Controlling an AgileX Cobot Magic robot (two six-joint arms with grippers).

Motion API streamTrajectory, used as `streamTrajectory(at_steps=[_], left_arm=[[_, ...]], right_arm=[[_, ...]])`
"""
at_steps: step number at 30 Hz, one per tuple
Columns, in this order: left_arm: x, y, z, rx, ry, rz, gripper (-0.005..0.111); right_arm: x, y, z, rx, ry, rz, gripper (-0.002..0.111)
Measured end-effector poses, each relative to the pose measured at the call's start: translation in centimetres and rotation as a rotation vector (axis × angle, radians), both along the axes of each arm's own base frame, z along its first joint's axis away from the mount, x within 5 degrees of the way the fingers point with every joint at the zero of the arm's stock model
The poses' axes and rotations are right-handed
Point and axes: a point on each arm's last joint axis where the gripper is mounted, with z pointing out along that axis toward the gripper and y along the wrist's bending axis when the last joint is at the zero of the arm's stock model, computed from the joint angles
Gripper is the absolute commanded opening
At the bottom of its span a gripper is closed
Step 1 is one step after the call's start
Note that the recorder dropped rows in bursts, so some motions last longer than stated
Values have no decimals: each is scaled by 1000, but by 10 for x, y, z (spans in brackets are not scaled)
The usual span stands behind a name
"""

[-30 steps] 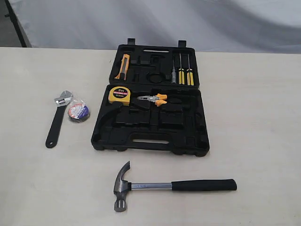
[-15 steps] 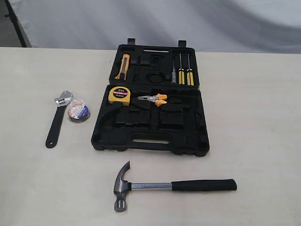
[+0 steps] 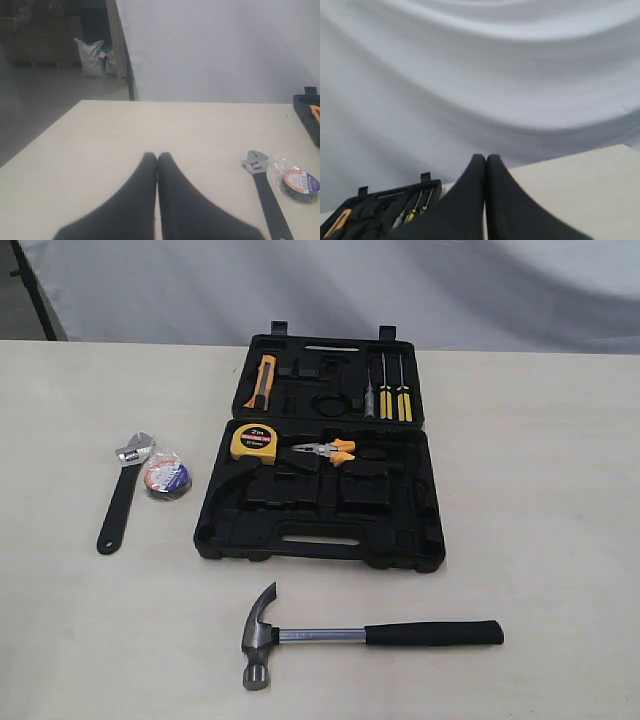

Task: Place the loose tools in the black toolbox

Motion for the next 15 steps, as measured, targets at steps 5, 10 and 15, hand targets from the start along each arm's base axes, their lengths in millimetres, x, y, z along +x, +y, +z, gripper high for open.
streamTrajectory(at_steps=[5,10,15], left_arm=[[0,0,0,0,0,0,1],[0,0,0,0,0,0,1],[0,0,0,0,0,0,1]], right_arm=[[-2,0,11,-28,-125,-11,0],[-6,-1,22,-55,-243,-21,0],[-11,0,32,-82,-359,-32,0]])
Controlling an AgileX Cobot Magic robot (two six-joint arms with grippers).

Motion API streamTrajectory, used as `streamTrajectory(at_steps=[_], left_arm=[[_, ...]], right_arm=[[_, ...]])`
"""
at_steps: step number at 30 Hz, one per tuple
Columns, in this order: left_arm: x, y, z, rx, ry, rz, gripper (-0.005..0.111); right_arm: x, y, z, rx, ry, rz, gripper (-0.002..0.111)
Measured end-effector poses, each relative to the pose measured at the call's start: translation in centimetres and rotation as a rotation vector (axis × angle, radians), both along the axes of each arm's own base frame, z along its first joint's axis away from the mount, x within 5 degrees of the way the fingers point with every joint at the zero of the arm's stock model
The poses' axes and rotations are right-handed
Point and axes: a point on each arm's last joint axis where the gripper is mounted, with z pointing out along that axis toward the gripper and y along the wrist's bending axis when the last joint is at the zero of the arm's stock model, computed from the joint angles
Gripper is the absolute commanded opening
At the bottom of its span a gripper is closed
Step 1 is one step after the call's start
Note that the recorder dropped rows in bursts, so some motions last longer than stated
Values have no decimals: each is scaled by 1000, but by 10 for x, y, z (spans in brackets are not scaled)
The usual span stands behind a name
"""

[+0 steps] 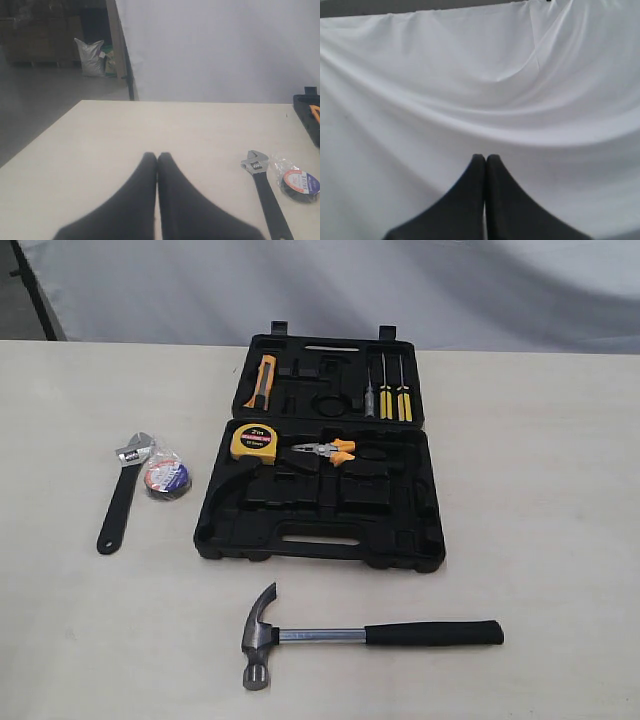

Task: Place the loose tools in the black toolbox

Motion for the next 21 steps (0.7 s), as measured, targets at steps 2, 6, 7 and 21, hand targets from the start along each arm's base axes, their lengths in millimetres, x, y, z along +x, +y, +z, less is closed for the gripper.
streamTrajectory(at_steps=[2,6,7,21], left_arm=[[0,0,0,0,0,0,1],[0,0,0,0,0,0,1],[0,0,0,0,0,0,1],[0,0,0,0,0,0,1]], right_arm=[[-1,0,2,-5,-22,-2,0],[-1,0,2,-7,-31,-3,0],[-1,0,2,-7,-31,-3,0],[-1,0,2,-7,-31,-3,0]])
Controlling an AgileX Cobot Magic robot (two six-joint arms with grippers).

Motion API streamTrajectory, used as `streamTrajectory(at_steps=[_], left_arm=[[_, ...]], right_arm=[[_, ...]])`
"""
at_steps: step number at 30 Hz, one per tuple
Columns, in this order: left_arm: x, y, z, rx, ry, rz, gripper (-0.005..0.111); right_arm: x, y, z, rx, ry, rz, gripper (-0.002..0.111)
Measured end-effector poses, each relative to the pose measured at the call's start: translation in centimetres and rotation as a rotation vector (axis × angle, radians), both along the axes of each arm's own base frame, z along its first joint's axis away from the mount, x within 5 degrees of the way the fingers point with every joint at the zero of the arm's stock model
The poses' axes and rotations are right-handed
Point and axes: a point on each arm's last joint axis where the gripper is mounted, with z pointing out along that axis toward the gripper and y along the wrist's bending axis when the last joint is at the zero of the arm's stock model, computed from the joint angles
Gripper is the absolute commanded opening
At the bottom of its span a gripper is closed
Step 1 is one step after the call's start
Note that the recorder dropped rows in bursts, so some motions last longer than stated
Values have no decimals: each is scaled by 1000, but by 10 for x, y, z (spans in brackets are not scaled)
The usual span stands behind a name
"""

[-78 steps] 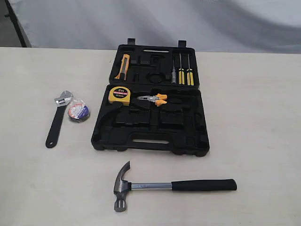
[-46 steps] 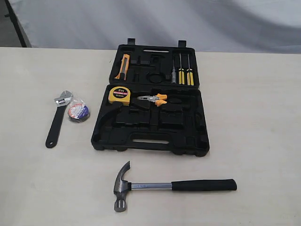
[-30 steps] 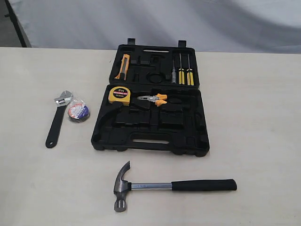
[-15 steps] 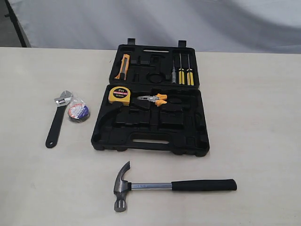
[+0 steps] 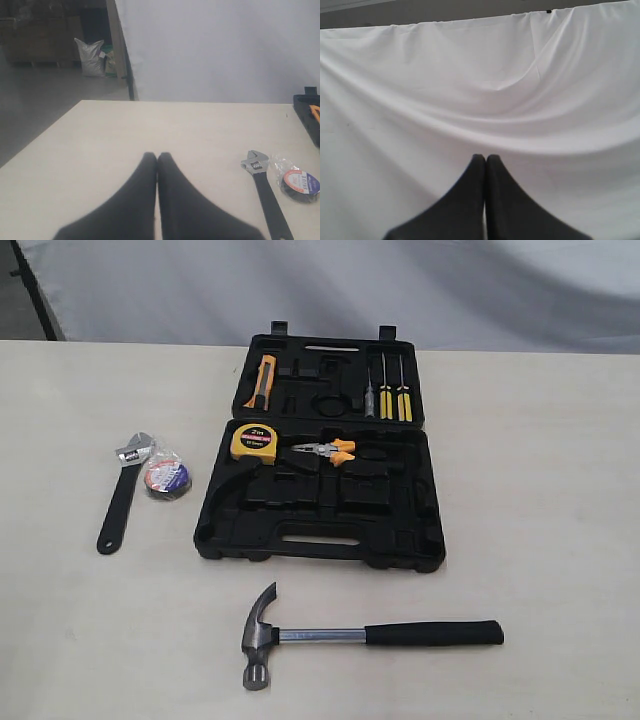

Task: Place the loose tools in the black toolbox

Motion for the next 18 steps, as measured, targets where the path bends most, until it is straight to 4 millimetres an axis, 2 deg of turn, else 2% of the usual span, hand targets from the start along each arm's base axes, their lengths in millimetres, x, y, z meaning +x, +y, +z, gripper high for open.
streamTrajectory(at_steps=[18], left_arm=[[0,0,0,0,0,0,1]], right_arm=[[1,0,-2,-40,40,-24,-1]])
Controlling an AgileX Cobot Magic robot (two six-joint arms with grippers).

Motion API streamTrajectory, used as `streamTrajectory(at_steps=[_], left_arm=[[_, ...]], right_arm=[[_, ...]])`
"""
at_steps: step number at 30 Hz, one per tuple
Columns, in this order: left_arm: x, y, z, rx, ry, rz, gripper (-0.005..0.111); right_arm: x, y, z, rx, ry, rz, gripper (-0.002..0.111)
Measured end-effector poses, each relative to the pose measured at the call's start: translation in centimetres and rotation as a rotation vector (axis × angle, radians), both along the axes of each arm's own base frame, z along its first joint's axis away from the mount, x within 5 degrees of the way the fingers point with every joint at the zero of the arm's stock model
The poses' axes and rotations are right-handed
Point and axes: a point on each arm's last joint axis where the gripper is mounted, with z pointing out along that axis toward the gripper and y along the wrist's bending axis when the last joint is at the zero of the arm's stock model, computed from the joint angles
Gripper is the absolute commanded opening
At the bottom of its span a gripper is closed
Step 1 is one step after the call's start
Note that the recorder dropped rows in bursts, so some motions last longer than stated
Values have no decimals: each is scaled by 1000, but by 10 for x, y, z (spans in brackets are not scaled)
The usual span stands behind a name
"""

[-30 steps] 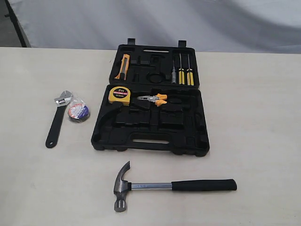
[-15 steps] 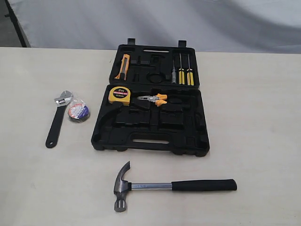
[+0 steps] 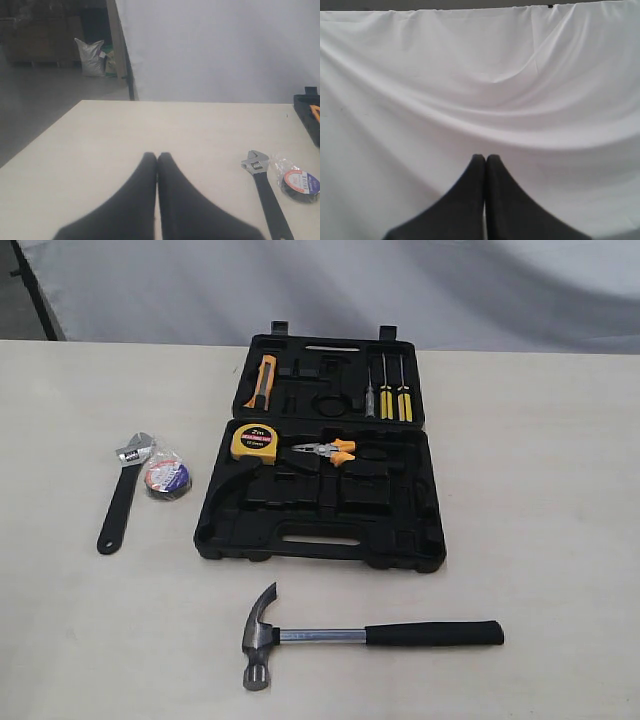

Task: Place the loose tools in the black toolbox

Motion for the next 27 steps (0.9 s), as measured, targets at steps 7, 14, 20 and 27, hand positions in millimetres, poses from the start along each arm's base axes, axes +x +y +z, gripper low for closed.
streamTrajectory(at_steps=[7,14,20,27], left_arm=[[0,0,0,0,0,0,1],[0,0,0,0,0,0,1],[0,0,0,0,0,0,1],[0,0,0,0,0,0,1]], right_arm=[[38,-8,10,55,310,5,-1],[151,-6,-15,19,932,155,-1],[223,51,-64,-141,1333,377,-1],[240,75,-80,-194,1497,428,-1]])
